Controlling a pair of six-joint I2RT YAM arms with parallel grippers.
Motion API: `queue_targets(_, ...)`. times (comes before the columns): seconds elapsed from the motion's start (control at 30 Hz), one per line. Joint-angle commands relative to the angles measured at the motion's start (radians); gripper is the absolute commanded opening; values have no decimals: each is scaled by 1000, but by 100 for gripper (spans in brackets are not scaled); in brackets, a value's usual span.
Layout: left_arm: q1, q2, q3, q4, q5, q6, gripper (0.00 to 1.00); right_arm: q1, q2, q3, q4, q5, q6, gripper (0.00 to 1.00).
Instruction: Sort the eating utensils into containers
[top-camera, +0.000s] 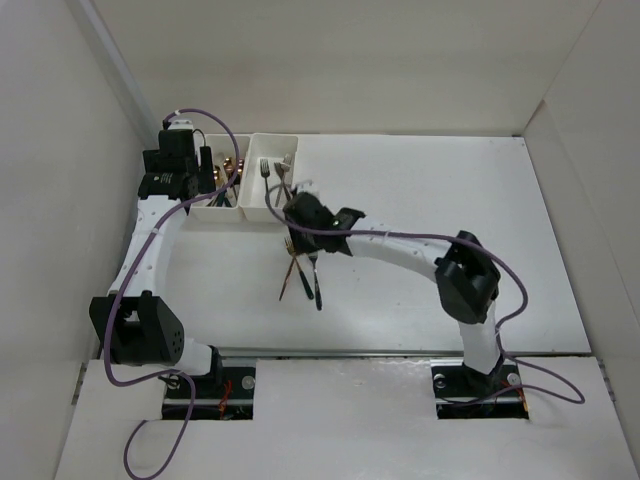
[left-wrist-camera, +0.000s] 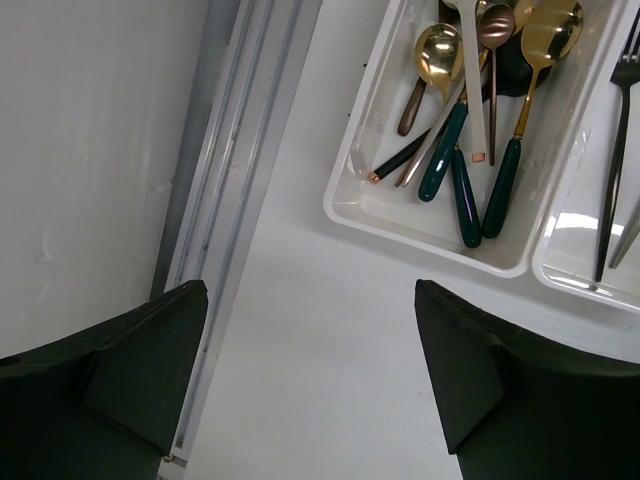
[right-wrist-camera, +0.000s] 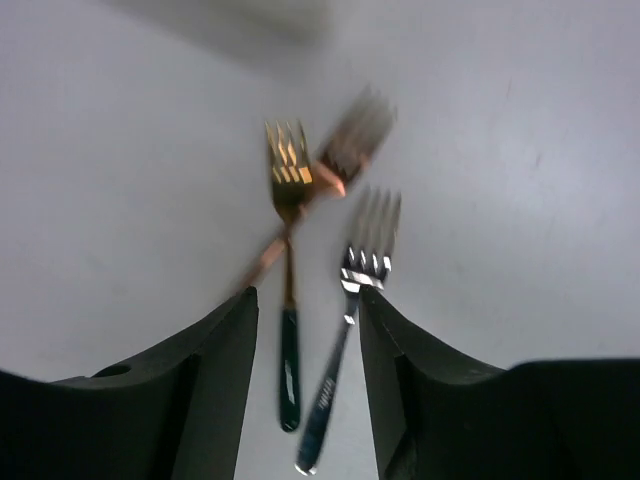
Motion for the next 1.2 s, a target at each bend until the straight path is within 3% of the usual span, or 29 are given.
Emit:
queue_targets(0.0,-3,-43,40,10,12,-5,82,52,-4,-105,-121,1,141,51)
queue_targets(0.13,-3,-43,31,10,30,-5,82,52,5,-124,-133,30,179,58)
queue_targets(0.23,-3,-52,31,10,30,-5,82,52,38,-136,-133,39,193,58)
queue_targets(0.37,-3,-61,22,10,21,-5,82,52,116,-156,-121,26,202,47)
queue_targets(0.53,-3,-80,22,10,21,-5,82,52,213,-97,-133,50,202,44)
queue_targets(0.63,-3,-80,22,10,12,-5,82,52,235,-77,-143,50,202,34)
queue_targets(0.73,-3,-80,22,10,12,-5,82,52,247,-55,-164,90,225,0)
queue_targets(0.97,-3,-80,13,10,1,-5,82,10,93,18,-207,274,209,0)
queue_targets(1.07,-3,-80,13,10,1,-5,82,10,56,147,-54,322,86,0)
queue_targets(1.1,-3,-80,13,10,1,-5,82,10,46,170,22,322,-34,0)
queue_targets(1.17,-3,-70,13,10,1,-5,82,0,55,219,302,332,-164,0)
